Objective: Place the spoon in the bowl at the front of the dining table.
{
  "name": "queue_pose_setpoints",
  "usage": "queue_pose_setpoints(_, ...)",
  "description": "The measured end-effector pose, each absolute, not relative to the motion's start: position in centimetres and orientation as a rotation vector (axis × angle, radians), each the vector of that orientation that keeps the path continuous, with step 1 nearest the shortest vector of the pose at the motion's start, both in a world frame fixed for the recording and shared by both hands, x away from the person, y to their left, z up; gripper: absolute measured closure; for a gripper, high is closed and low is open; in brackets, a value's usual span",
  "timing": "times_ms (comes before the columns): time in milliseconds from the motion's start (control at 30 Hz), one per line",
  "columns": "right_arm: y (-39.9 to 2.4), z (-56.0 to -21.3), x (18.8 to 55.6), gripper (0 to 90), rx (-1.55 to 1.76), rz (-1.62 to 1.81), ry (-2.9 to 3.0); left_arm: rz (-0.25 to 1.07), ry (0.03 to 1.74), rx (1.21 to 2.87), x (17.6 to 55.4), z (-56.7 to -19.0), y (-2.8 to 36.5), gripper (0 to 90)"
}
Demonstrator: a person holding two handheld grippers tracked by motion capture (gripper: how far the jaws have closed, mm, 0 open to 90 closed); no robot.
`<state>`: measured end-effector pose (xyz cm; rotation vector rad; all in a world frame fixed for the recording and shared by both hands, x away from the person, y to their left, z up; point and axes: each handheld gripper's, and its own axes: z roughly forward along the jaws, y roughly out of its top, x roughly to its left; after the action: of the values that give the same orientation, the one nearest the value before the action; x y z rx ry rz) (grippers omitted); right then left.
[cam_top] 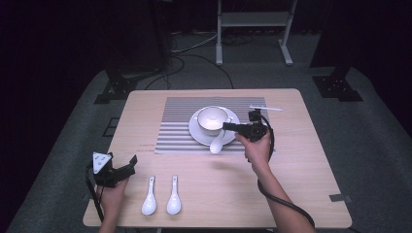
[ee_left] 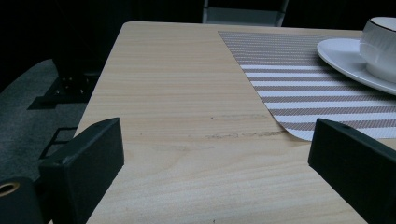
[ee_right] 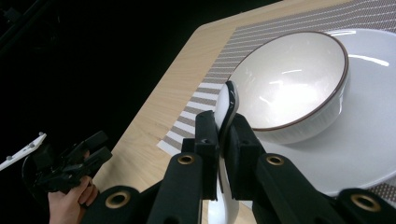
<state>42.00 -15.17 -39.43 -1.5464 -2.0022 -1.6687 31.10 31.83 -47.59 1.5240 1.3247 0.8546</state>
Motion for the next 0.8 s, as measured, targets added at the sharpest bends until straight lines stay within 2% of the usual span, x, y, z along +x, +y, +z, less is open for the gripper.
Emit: queue_pose_setpoints(800, -15.0, -37.0, 45.3, 84.1, -1.642, -1.717, -1.962, 0.855, 1.321, 1.526, 31.1, -47.6, 31.9, 2.2)
